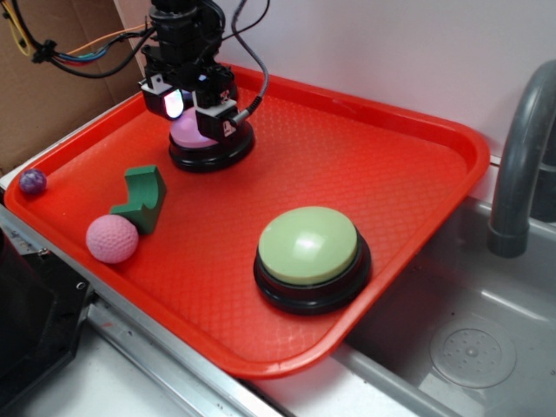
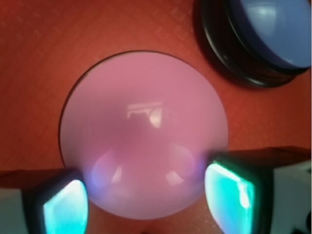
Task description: Push the pink button.
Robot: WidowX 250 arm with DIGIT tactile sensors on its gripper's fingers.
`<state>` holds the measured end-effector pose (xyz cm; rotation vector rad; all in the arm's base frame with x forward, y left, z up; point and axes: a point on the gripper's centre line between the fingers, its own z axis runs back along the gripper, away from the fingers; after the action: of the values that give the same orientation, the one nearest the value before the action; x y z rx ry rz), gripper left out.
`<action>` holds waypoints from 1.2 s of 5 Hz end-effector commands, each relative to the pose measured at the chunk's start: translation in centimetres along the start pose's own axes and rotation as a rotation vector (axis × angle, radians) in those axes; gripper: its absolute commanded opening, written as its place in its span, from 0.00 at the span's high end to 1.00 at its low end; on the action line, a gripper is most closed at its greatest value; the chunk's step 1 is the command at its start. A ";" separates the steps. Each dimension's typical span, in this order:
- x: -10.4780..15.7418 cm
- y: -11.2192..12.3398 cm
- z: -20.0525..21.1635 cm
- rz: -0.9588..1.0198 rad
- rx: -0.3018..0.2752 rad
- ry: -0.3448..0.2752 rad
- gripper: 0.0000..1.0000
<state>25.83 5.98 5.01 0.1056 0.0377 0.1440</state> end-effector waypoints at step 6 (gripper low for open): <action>-1.3 2.3 8.1 0.005 0.021 -0.108 0.00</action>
<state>23.97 7.00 11.58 0.1209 -0.0216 0.1425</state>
